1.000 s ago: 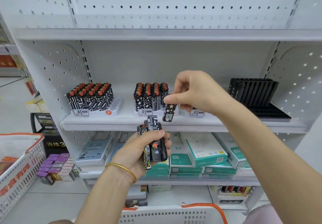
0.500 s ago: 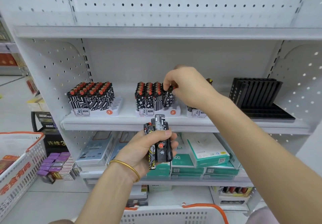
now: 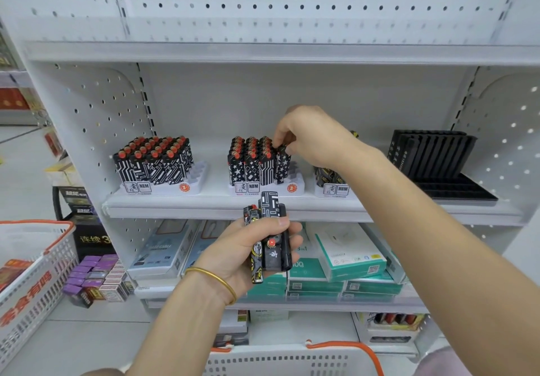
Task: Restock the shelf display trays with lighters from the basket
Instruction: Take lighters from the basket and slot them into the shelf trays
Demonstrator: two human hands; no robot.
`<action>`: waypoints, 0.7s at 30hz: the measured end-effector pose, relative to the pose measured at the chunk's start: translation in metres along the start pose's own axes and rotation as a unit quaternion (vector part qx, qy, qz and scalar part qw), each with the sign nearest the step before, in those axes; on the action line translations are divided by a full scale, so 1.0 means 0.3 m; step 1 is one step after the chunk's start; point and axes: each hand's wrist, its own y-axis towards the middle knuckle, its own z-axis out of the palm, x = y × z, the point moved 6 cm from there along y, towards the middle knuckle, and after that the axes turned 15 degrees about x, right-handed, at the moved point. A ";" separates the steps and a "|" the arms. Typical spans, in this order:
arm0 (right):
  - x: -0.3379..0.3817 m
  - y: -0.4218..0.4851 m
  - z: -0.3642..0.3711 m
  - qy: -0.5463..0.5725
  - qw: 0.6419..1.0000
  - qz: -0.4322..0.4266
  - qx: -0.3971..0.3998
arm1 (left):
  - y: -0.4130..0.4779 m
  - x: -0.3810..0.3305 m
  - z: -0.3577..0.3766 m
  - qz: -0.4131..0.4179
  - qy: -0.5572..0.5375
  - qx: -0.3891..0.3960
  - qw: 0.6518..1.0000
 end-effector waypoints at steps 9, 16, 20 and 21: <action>0.028 -0.106 -0.010 0.008 0.990 0.001 -0.141 | -0.011 -0.006 0.005 0.019 -0.033 0.008 0.999; 0.070 -0.230 0.097 0.188 0.979 -0.034 0.064 | -0.002 -0.024 0.010 0.053 -0.018 0.003 0.998; 0.047 -0.233 0.131 0.265 0.960 -0.044 0.076 | -0.006 -0.029 0.040 0.055 0.010 0.011 0.998; 0.041 -0.237 0.135 0.283 0.955 -0.043 0.074 | -0.007 -0.026 0.045 0.054 0.015 0.010 0.998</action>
